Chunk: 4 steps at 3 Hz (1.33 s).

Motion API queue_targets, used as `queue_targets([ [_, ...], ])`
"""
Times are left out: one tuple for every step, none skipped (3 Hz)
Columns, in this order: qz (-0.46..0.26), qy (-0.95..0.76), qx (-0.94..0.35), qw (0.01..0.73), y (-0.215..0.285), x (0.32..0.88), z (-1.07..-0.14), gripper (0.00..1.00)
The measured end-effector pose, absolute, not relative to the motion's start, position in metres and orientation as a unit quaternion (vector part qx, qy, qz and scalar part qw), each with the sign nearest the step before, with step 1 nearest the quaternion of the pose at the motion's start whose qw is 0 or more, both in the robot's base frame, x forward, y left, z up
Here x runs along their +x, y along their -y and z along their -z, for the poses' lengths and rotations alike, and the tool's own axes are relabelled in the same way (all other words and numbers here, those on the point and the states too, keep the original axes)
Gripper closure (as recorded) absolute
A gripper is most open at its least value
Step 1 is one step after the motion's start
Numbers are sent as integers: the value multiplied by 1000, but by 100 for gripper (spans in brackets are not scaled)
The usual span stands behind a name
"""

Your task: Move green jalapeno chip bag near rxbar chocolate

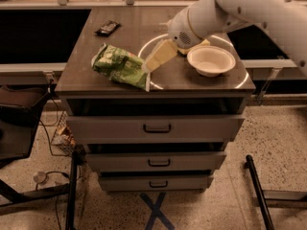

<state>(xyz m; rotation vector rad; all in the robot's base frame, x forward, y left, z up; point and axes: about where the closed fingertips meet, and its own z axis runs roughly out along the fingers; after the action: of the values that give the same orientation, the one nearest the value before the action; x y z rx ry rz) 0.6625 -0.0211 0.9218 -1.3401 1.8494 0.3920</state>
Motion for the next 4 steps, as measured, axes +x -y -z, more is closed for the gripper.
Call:
queue_targets([
  [-192,-728,-530,390,-2,667,-897,0],
  [-225,-721,-533,383,-25,662,-882,18],
  [-250,-707,-541,382,-47,654,-884,42],
  [-249,-707,-541,381,-48,654,-883,64],
])
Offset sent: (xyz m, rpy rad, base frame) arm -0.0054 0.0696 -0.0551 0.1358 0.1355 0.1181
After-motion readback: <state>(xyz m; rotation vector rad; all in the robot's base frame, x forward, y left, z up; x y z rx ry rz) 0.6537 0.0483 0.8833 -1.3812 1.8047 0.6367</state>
